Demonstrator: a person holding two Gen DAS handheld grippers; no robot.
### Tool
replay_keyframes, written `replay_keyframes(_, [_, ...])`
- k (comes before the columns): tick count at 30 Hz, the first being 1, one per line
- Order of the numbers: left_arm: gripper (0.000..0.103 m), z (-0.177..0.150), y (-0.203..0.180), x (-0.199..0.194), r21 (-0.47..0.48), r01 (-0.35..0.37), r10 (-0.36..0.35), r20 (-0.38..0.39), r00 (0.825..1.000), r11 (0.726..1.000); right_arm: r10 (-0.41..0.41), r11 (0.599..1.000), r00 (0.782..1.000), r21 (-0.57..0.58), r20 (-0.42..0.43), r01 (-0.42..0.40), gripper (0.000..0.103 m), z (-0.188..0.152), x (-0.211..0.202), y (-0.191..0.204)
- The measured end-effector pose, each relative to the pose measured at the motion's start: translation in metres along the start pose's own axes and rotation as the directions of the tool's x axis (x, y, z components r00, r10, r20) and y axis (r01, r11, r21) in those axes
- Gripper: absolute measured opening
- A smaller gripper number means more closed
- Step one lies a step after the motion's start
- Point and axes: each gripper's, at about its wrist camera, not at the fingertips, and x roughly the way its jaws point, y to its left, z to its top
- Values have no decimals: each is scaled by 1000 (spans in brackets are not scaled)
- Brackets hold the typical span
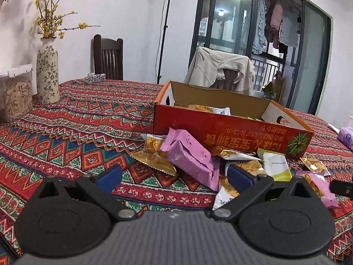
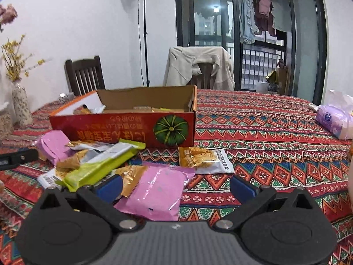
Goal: Organize snacks
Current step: 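Move both open grippers back from the box to the snack pile, then grasp a flat pink packet from the pile with the right gripper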
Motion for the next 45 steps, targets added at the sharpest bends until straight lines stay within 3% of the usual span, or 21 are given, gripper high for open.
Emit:
replay_keyframes(3, [103,-2,0,-2,-1,9,-9,11,1000,1000,-58,998,997,-18,-49,57,103,2,15,4])
replay_keyframes(10, [103,-1,6,1,-35,22,-22,-4,1000,999,-14,1000,998,-19,-62,12,103,9,29,14])
replay_keyframes(15, [103,0,8,1,-43,26,-26,2,1000,999,-28,998,994,-53,-103,22,103,10,42,24])
replay_keyframes(17, [103,0,8,1,-45,27,-27,1,1000,999,-30,998,992,-62,-123,22,101,6,47,26])
replay_keyframes(19, [103,0,8,1,-47,28,-28,1,1000,999,-20,999,991,-53,-135,13,86,4,48,25])
replay_keyframes(21, [103,0,8,1,-47,27,-27,0,1000,999,3,999,991,-33,-137,-8,81,4,48,21])
replay_keyframes(27, [103,-1,8,1,-50,23,-23,-1,1000,998,23,1000,993,-19,-112,-25,62,0,40,19])
replay_keyframes(36, [103,-1,7,1,-52,14,-14,-4,1000,999,-1,1000,1000,-14,1,1,61,-4,20,15])
replay_keyframes(41, [103,-1,7,2,-52,7,-8,-7,1000,999,-43,999,997,16,68,42,61,3,8,-5])
replay_keyframes(45, [103,-1,6,2,-52,5,-5,-8,1000,999,-74,996,995,56,73,70,61,3,9,-22])
